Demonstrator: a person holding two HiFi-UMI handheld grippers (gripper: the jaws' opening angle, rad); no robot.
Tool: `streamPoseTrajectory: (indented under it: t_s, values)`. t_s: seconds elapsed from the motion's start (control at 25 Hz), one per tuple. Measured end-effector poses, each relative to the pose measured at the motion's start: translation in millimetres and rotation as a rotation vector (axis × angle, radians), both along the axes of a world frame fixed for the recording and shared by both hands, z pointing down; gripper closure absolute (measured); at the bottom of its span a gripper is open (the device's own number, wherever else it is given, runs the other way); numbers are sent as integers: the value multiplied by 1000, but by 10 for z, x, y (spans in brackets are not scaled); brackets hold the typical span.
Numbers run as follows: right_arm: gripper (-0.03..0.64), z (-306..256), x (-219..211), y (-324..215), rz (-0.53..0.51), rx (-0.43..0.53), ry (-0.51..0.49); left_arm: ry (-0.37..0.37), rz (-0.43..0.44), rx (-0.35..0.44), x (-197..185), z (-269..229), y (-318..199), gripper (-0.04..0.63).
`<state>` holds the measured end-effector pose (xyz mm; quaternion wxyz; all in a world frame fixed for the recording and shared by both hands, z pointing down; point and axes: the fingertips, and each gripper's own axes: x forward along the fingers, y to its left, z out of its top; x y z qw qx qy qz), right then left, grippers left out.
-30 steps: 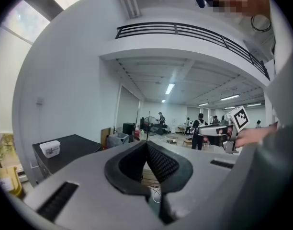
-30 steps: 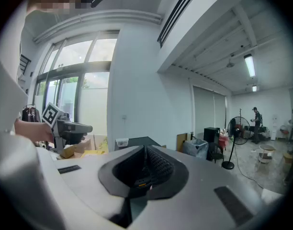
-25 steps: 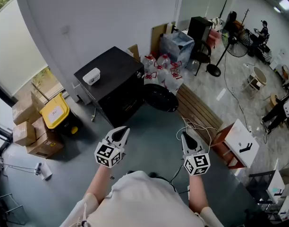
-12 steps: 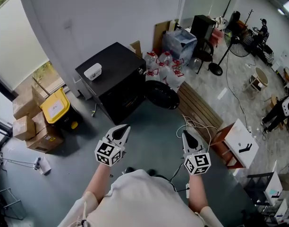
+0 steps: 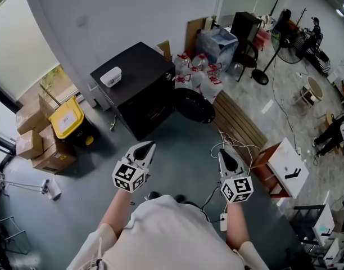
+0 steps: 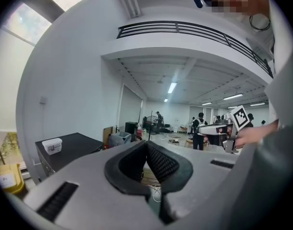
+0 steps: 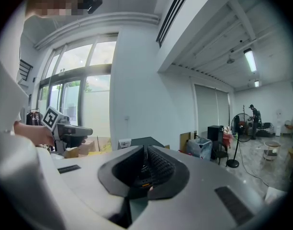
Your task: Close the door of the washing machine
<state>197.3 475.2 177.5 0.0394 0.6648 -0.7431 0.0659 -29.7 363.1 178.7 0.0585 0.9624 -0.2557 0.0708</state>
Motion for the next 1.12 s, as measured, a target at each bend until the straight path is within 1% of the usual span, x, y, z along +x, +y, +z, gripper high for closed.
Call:
streamPoseTrajectory:
  t_s: [0.24, 0.36, 0.48, 0.6, 0.84, 1.12]
  values:
    - [567, 3, 117, -33, -19, 4, -5, -17, -17, 8, 94, 13, -5, 586]
    - [492, 26, 176, -41, -29, -4, -11, -24, -29, 8, 139, 20, 3, 586]
    - [472, 72, 247, -26, -41, -6, -14, -30, -40, 10, 193, 47, 40, 586]
    - [471, 140, 286, -39, -57, -13, -16, -34, -58, 6, 206, 108, 57, 586]
    - [471, 244, 313, -79, -84, -32, -26, -44, -77, -27, 228, 263, 79, 586]
    - [471, 337, 342, -403, -81, -54, -27, -52, -77, -50, 267, 415, -265, 586]
